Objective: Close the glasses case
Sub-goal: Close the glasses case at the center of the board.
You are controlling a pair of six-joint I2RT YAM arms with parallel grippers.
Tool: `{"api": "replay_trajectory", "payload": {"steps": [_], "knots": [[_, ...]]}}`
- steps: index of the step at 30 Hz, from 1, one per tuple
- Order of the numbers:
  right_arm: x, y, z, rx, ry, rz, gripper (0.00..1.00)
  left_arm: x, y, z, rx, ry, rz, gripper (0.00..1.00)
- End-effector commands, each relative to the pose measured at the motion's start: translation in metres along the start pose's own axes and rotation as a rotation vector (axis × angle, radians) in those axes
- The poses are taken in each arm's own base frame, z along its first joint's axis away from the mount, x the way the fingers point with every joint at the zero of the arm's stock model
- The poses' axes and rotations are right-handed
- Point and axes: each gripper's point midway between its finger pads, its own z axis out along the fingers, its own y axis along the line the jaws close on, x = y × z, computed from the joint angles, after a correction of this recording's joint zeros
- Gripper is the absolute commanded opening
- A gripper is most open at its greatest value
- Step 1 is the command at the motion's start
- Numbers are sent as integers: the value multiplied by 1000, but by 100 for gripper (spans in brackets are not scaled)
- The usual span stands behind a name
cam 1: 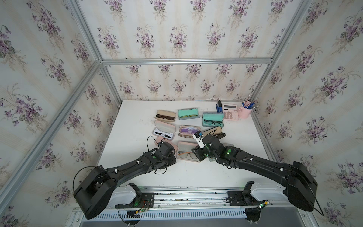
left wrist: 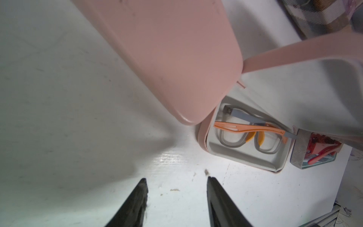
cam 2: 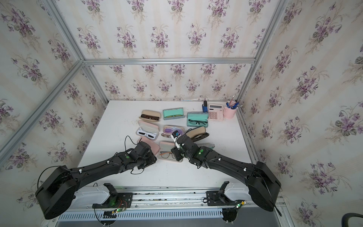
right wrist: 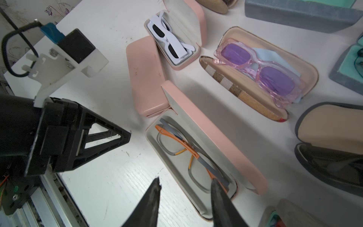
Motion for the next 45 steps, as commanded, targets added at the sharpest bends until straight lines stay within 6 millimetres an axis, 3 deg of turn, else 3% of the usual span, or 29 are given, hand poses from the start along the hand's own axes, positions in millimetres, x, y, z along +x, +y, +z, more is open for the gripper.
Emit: {"api": "replay_trajectory", "payload": {"steps": [1,10,23,30,36,41,45], "knots": [[-10,5,-3,-57,-49,38,41,-10,-16,5,50,-33,-20,46],[-12,1,-7,-98,-61,67,37,-16,-24,18,38,-31,-28,36],[-17,8,-3,-186,-64,67,31,-16,-19,34,-11,-21,-28,28],[-1,8,13,-190,19,21,25,-16,-17,33,-20,-24,-18,28],[-1,-11,22,-77,32,-23,27,-15,-15,34,-24,-21,-18,28],[-16,-15,23,-37,28,-84,29,-15,-16,34,-23,-22,-19,28],[-11,-13,34,-50,87,-131,32,-15,-16,34,-22,-21,-20,28]]}}
